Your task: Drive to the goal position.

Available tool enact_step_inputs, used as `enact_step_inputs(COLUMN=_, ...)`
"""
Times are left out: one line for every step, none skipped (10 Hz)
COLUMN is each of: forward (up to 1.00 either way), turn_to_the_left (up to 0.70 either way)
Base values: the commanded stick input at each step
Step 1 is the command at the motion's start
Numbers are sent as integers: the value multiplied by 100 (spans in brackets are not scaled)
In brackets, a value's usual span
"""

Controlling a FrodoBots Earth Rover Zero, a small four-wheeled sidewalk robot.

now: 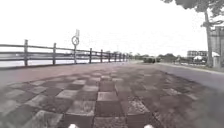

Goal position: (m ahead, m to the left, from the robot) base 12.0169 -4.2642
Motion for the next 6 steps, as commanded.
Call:
enact_step_inputs(forward=100, turn_to_the_left=0)
enact_step_inputs(forward=100, turn_to_the_left=-30)
enact_step_inputs(forward=100, turn_to_the_left=-40)
enact_step_inputs(forward=100, turn_to_the_left=-40)
enact_step_inputs(forward=100, turn_to_the_left=-32)
enact_step_inputs(forward=100, turn_to_the_left=-8)
